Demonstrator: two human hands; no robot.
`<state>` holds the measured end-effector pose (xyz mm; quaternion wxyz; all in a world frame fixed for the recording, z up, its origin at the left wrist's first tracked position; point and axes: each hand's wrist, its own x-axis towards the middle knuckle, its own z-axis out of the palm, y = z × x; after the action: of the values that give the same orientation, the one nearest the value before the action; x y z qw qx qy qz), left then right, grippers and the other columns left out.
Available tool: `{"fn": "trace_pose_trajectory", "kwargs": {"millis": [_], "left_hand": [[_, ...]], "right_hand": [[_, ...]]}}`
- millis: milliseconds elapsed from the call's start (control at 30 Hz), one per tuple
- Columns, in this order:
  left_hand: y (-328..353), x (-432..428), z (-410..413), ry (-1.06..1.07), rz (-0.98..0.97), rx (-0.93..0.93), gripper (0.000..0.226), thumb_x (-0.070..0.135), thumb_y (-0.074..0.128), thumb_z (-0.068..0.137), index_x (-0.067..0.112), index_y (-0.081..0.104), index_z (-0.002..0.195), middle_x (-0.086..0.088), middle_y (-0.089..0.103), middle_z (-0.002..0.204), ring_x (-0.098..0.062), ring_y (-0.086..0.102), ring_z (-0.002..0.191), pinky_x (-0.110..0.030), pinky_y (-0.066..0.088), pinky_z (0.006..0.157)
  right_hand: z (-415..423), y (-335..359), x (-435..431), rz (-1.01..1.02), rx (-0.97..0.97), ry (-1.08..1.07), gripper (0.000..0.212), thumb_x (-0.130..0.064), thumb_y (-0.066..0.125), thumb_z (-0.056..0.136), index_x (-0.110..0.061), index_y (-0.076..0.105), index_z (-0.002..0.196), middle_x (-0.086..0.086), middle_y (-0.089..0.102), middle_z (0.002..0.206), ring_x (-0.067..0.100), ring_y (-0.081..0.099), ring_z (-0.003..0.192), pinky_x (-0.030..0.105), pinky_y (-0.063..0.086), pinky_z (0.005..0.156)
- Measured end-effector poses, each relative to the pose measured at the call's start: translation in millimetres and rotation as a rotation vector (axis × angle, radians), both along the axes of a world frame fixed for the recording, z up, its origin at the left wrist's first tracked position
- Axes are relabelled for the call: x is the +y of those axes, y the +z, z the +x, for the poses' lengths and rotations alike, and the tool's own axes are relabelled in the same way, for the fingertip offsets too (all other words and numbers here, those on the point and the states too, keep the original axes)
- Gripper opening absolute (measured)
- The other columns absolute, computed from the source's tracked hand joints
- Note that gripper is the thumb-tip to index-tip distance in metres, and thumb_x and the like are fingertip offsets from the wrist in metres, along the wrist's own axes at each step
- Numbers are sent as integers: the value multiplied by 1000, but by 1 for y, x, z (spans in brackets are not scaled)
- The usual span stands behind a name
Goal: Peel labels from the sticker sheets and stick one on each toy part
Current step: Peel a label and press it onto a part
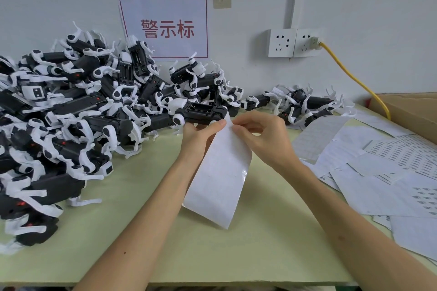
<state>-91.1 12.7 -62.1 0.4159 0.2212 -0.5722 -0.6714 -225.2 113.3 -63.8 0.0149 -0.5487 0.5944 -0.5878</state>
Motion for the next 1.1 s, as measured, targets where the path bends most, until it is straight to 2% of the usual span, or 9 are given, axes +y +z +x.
{"fn": "trace_pose_trajectory", "kwargs": {"millis": [67, 133, 200, 333, 467, 667, 833, 1000, 1100], "left_hand": [[0, -1, 1, 8, 9, -5, 33, 15, 82, 79, -4, 64, 98, -14, 64, 85, -27, 66, 78, -31, 55, 70], [-1, -2, 0, -1, -35, -26, 31, 11, 81, 83, -7, 67, 104, -20, 72, 99, -33, 72, 93, -39, 57, 85], [-1, -2, 0, -21, -84, -31, 45, 8, 82, 79, -6, 65, 119, -22, 72, 119, -34, 70, 113, -45, 53, 103], [-2, -4, -1, -64, -137, -25, 61, 13, 79, 70, -1, 64, 127, -18, 71, 125, -31, 66, 121, -49, 47, 112], [-4, -5, -1, -51, -116, -14, 56, 12, 79, 70, -6, 63, 120, -12, 71, 111, -30, 67, 113, -51, 46, 112], [-4, -6, -4, -65, -119, -14, 26, 10, 76, 65, 11, 60, 86, 3, 61, 79, -19, 61, 84, -33, 48, 85], [-2, -5, -3, -81, -164, -30, 21, 8, 73, 66, 14, 58, 80, 12, 60, 70, -8, 62, 73, -18, 50, 72], [0, -4, -1, -67, -138, -31, 22, 7, 71, 63, 10, 58, 81, 4, 56, 74, -16, 59, 78, -26, 50, 79], [3, 1, 0, -64, -123, -18, 43, 7, 70, 63, -6, 62, 104, -12, 62, 94, -28, 64, 98, -42, 51, 95]], "right_hand": [[0, 0, 0, 7, -15, 7, 14, -7, 75, 87, -19, 78, 93, -12, 76, 89, 7, 72, 84, 20, 56, 79], [1, -1, -1, -1, -7, -18, 10, -9, 76, 87, -18, 79, 91, -14, 75, 87, 7, 71, 82, 19, 55, 75], [0, -2, -2, -24, 17, -58, 9, -10, 77, 86, -18, 78, 87, -17, 73, 81, 6, 70, 79, 18, 52, 71], [0, -4, -3, -57, 61, -113, 10, -8, 75, 87, -18, 78, 85, -18, 72, 79, 5, 67, 75, 15, 48, 67], [-1, -4, -4, -58, 68, -126, 13, -10, 70, 90, -20, 77, 86, -18, 72, 83, 5, 65, 76, 12, 45, 65], [-1, -3, -5, -23, 60, -130, 14, -10, 65, 94, -17, 74, 87, -17, 70, 80, 3, 63, 76, 11, 44, 64], [-3, 3, -1, 7, -19, -96, 13, -6, 62, 97, -11, 70, 88, -9, 70, 76, 5, 68, 70, 38, 57, 74], [-2, 7, 2, 21, -47, -50, 13, -6, 60, 98, -10, 69, 89, -4, 72, 79, 9, 69, 73, 45, 57, 77], [-2, 8, 3, 48, -7, -6, 8, -11, 67, 94, -16, 73, 93, -9, 73, 85, 10, 67, 79, 36, 57, 75]]}}
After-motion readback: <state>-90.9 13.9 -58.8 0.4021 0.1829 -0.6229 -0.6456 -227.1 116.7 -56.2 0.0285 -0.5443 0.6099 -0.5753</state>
